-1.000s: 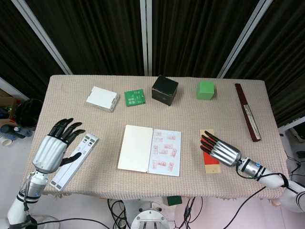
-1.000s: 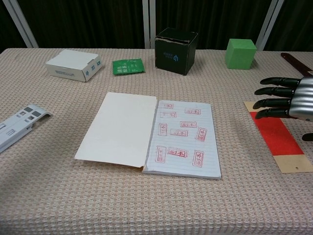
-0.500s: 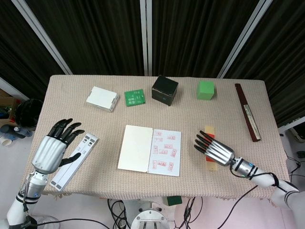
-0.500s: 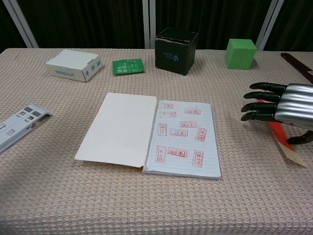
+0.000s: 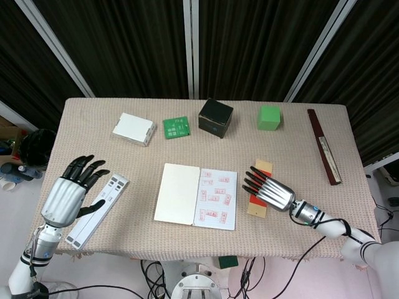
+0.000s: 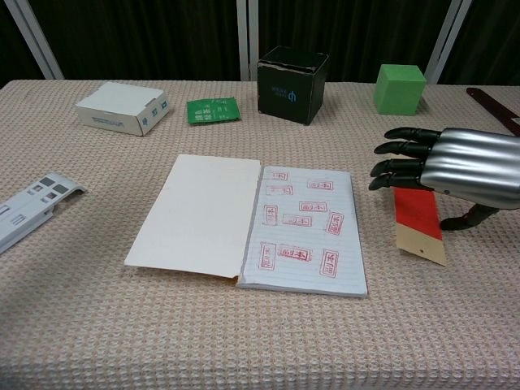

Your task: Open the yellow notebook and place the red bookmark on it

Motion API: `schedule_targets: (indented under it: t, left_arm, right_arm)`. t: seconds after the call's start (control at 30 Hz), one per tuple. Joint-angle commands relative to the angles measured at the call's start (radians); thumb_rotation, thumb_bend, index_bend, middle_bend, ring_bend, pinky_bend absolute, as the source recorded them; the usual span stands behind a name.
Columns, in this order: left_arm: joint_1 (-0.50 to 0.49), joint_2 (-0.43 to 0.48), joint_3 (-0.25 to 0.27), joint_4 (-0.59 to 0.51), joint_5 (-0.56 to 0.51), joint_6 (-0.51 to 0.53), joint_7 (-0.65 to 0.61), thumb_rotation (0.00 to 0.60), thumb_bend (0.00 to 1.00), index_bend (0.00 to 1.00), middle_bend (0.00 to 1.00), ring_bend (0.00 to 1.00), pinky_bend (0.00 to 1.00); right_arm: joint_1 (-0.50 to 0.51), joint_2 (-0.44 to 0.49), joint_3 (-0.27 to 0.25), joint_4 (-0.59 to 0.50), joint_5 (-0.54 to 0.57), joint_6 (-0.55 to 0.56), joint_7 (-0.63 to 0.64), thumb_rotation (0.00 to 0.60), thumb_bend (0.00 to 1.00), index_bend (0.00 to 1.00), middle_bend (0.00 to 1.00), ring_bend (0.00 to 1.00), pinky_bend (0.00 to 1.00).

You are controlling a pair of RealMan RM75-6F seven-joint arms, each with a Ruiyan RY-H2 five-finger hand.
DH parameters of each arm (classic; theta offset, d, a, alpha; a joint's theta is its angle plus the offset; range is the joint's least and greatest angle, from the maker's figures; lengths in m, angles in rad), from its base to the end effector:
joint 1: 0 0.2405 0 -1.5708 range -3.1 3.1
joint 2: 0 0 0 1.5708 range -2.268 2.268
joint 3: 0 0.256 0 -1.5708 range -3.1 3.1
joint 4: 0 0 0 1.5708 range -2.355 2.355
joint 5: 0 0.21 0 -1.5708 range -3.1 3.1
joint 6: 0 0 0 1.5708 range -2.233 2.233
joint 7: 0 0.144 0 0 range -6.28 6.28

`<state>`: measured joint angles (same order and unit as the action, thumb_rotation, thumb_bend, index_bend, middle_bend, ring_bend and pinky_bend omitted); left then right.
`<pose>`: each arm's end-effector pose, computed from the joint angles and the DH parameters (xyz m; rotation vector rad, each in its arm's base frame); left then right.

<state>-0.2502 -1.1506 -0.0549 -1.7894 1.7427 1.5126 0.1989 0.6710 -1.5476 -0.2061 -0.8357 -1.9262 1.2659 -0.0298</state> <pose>-0.2044 0.2100 0.1334 -1.6404 -0.6316 -1.2052 -0.2597 -0.3096 0.0080 2.3585 -0.0426 0.7605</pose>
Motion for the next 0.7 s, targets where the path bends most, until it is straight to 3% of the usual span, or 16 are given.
schedule_targets:
  t: [0.03,0.3,0.5,0.7]
  left_arm:
    - [0.0,-0.002,0.0,0.001,-0.001,0.0,-0.001,0.6,0.01,0.28,0.2,0.11,0.16]
    - [0.001,-0.005,0.0,0.003,-0.006,-0.003,0.0,0.6,0.01,0.28,0.2,0.11,0.16]
    - [0.008,0.0,0.002,0.0,-0.009,0.005,0.0,0.6,0.01,0.28,0.2,0.11,0.16]
    - [0.012,0.0,0.004,0.004,-0.005,0.01,-0.004,0.6,0.01,0.28,0.2,0.11,0.16]
  right_arm:
    - [0.013,0.031,-0.011,-0.027,-0.005,-0.02,0.007,0.6,0.0,0.18,0.15,0.06,0.0]
    - [0.046,0.041,-0.001,-0.066,0.003,-0.079,-0.011,0.6,0.0,0.18,0.15,0.05,0.0]
    - [0.074,0.026,-0.006,-0.054,-0.005,-0.12,-0.009,0.6,0.17,0.2,0.15,0.05,0.0]
    - [0.072,0.031,-0.01,-0.051,-0.002,-0.113,0.005,0.6,0.19,0.28,0.17,0.06,0.0]
